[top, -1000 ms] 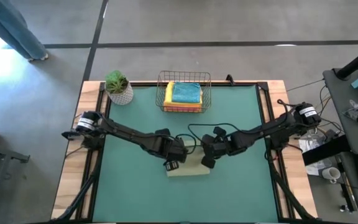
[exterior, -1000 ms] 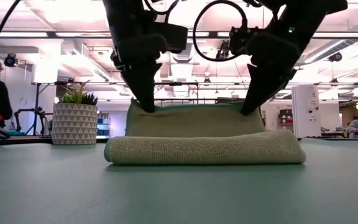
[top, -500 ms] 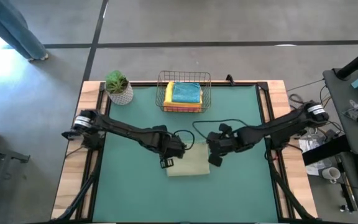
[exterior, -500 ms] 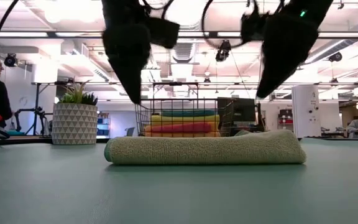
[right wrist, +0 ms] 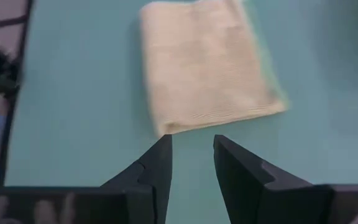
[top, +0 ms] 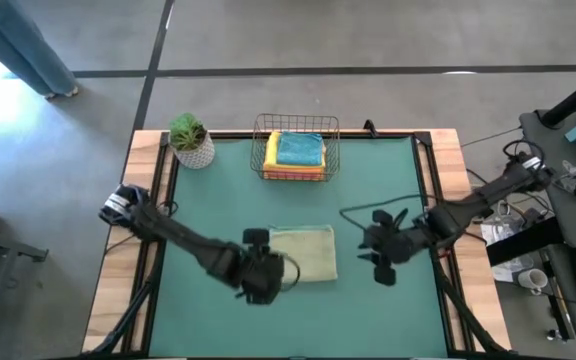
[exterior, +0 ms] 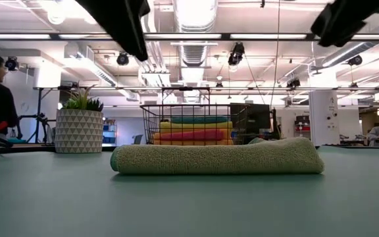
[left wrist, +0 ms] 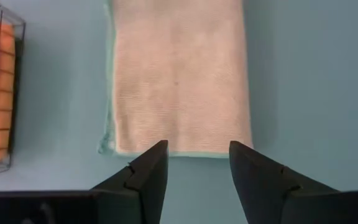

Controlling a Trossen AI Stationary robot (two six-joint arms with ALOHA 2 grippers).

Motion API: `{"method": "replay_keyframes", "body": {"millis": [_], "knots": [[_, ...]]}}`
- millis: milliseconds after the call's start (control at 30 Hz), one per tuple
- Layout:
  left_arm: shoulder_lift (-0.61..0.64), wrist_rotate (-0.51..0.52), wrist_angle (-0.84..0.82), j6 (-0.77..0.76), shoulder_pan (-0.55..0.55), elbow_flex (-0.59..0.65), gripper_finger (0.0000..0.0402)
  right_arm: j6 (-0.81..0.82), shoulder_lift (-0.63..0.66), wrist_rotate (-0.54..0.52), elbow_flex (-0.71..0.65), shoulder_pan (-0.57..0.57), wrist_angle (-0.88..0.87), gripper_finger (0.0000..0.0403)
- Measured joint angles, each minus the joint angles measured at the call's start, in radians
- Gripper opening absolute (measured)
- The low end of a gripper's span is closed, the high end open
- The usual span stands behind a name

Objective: Fold microfiber towels
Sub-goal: Put the folded green microfiber towel into the wire basket

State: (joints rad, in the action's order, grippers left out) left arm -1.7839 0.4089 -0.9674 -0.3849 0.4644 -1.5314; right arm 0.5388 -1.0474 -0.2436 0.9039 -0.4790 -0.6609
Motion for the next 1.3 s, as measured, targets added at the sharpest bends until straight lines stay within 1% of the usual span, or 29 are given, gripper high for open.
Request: {"method": "replay_keyframes", "body": {"millis": [67, 233, 433, 600, 667, 767, 967, 1067, 1167, 1300], "knots": [[-0.023, 0.031, 0.007, 0.009, 0.032, 0.001, 0.0155, -0.007, -0.004, 0.001, -0.021, -0.046, 0.039, 0.0109], [-0.068, 0.013, 0.04, 0.001, 0.059, 0.001, 0.0155, 0.002, -0.057, 0.01, -0.069, -0.112, 0.141, 0.0118], [-0.114, -0.013, 0.117, 0.001, 0.061, 0.002, 0.0155, 0.038, -0.177, 0.018, -0.077, -0.121, 0.179, 0.0131], [-0.153, 0.006, 0.179, 0.024, 0.052, 0.002, 0.0155, -0.026, -0.282, 0.016, -0.076, -0.116, 0.293, 0.0136], [-0.167, 0.011, 0.198, 0.018, 0.039, 0.002, 0.0155, -0.068, -0.319, 0.01, -0.075, -0.114, 0.346, 0.0132], [-0.196, -0.011, 0.218, 0.016, 0.023, 0.002, 0.0155, -0.101, -0.377, 0.008, -0.073, -0.098, 0.436, 0.0121], [-0.241, -0.015, 0.226, -0.002, 0.013, 0.005, 0.0155, -0.094, -0.465, 0.005, -0.073, -0.046, 0.606, 0.0097], [-0.262, -0.01, 0.226, -0.009, -0.004, 0.007, 0.0155, -0.094, -0.482, 0.004, -0.073, -0.019, 0.616, 0.0085], [-0.275, -0.008, 0.227, -0.063, -0.023, 0.014, 0.0155, -0.082, -0.503, 0.007, -0.073, 0.003, 0.615, 0.0071], [-0.28, -0.037, 0.233, -0.089, -0.038, 0.035, 0.0155, -0.042, -0.537, 0.013, -0.073, 0.018, 0.616, 0.0057]]}}
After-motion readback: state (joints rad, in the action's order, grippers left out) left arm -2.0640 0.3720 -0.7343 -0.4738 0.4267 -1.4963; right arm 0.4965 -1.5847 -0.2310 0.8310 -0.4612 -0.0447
